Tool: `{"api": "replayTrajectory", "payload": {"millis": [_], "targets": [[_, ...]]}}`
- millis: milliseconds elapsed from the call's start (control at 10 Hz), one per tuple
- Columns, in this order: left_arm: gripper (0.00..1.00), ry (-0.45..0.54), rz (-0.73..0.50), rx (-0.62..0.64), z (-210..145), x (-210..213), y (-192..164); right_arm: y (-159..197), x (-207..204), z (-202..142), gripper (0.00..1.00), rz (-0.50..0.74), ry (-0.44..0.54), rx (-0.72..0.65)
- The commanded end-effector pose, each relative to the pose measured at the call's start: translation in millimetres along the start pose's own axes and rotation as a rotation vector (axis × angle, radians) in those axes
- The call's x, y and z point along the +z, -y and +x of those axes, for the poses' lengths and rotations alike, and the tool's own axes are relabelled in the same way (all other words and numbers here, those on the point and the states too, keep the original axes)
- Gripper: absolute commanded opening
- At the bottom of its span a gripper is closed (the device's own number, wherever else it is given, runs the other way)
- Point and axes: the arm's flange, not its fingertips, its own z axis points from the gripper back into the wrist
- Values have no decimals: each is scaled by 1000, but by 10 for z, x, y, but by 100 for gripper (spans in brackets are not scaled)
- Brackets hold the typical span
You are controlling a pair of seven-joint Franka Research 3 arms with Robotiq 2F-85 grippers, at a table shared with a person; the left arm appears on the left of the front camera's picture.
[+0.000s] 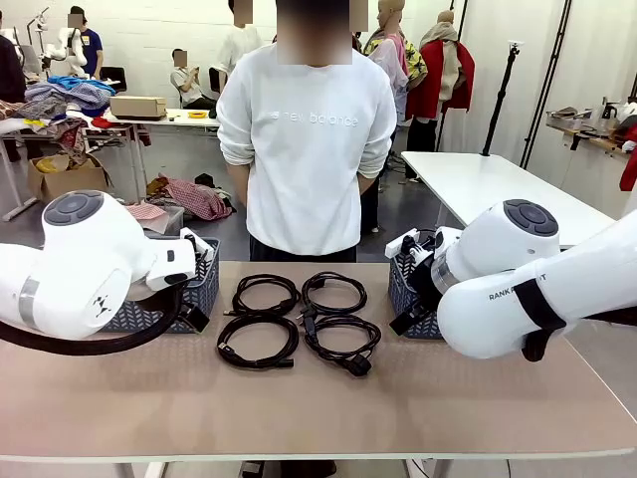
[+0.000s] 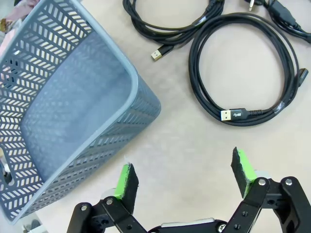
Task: Organize the cables according to human instructions.
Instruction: Pick up a bundle of cables and place it in the basket indicated by the human.
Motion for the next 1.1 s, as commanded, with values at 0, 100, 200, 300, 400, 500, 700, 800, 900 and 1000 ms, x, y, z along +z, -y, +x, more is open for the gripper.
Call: {"api": "replayTrajectory", "payload": {"millis": [0,100,200,300,400,500,700,800,900,1000], "targets": [[100,0,1,2,-3,1,-12,0,0,0,100,0,0,0],[100,0,1,2,-3,1,-12,0,0,0,100,0,0,0],[100,0,1,2,-3,1,-12,0,0,0,100,0,0,0],[100,0,1,2,-3,1,-12,0,0,0,100,0,0,0],[100,0,1,2,-3,1,-12,0,0,0,100,0,0,0],[100,0,0,0,0,0,0,0,0,0,100,0,0,0],[100,4,-7,-64,223,317,-44,121,222,89,100,4,27,30],[100,13,-12,-107,305,474,-119,198,351,134,100,23,39,59],[100,18,-47,-165,390,655,-182,288,507,158,100,53,55,93],[100,19,-59,-187,432,746,-241,338,609,176,100,97,71,144]]}}
